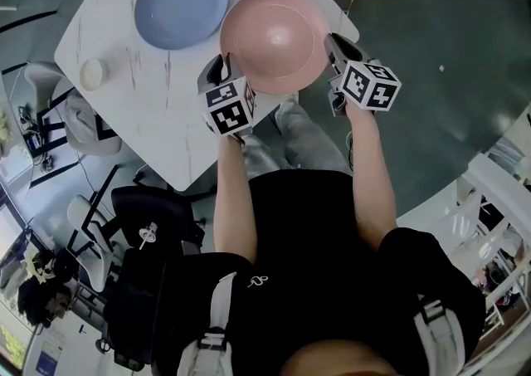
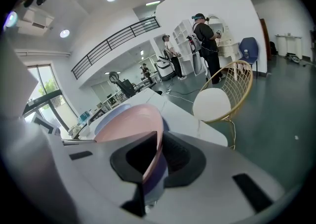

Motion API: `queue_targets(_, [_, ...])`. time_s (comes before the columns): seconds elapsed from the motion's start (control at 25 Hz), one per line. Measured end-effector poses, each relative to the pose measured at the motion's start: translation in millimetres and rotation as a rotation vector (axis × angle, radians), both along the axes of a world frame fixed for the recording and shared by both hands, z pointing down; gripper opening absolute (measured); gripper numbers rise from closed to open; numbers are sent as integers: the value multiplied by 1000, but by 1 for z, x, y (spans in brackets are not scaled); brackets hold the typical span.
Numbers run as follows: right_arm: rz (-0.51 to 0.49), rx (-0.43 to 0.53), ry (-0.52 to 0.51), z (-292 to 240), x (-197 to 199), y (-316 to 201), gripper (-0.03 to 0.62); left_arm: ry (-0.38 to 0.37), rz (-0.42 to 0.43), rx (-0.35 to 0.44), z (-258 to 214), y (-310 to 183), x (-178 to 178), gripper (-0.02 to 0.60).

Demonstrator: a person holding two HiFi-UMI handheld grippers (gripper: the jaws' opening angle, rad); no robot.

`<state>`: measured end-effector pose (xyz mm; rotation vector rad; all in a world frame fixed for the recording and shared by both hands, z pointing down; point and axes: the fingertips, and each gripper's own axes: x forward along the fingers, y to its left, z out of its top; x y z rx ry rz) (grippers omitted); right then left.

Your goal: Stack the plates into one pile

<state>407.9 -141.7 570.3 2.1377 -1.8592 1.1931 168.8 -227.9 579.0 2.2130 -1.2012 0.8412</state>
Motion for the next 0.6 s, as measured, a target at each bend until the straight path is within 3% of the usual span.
queue_targets(0.16, [-61, 8, 43, 5, 2, -2, 63, 9, -31, -2, 5, 2, 0, 78])
queue_targets(0.28, [-66, 18, 59, 6, 9, -5, 134, -20, -38, 18, 3, 0, -2, 80])
queue_targets(0.6, [-69, -27, 0, 28, 8, -12, 133, 7, -57, -62, 19, 9, -5, 123])
